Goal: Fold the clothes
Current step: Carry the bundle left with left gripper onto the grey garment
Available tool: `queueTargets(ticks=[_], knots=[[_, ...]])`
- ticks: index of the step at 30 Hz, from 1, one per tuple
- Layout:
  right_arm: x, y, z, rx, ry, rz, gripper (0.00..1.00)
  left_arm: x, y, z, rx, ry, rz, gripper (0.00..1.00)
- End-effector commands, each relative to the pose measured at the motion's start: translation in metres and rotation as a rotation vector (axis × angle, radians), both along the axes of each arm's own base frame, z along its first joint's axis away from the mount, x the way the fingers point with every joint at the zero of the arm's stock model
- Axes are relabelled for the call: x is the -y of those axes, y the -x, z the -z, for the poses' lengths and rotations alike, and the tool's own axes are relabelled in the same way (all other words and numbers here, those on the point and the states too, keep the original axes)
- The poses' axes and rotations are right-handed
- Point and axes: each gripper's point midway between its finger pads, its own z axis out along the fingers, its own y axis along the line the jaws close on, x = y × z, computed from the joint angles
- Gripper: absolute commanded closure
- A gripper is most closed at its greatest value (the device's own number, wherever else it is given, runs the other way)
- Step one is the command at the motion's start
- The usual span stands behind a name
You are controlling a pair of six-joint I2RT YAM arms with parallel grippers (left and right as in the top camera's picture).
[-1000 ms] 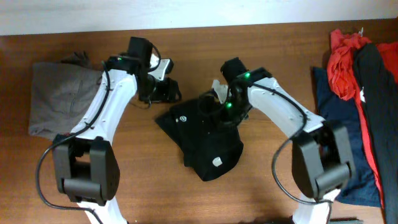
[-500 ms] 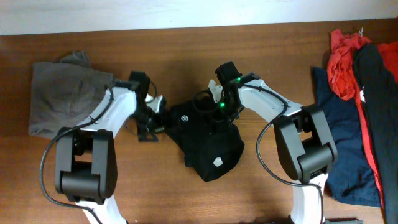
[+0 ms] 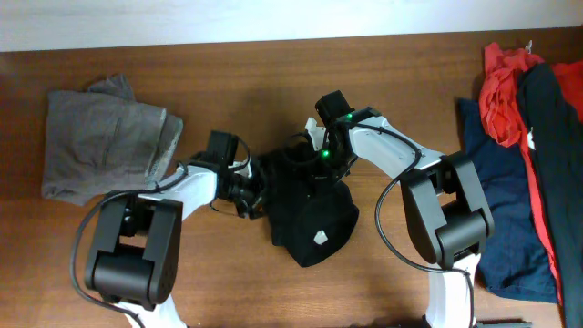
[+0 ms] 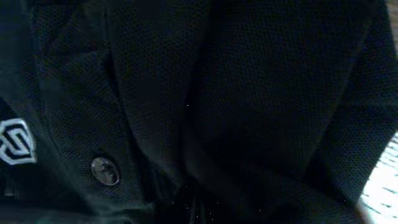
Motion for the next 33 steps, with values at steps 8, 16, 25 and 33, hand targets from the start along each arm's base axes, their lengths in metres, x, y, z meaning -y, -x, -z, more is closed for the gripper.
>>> queueTargets(ticks=[8,16,25,33], knots=[[0.023,0.011,-0.042,-0.029,-0.010,0.051,0.96,-0.031,-0.021,-0.014,0.297,-0.122,0.156,0.99],[0.079,-0.017,-0.163,0.295,-0.058,0.193,0.97,-0.150,-0.119,-0.199,0.867,-0.224,-0.129,0.99],[0.082,-0.010,-0.171,0.306,-0.045,0.196,0.96,-0.324,-0.157,-0.179,0.921,-0.407,-0.460,1.00],[0.089,0.005,-0.162,0.246,0.005,0.181,0.96,-0.389,-0.114,-0.028,0.446,-0.344,-0.639,0.38]])
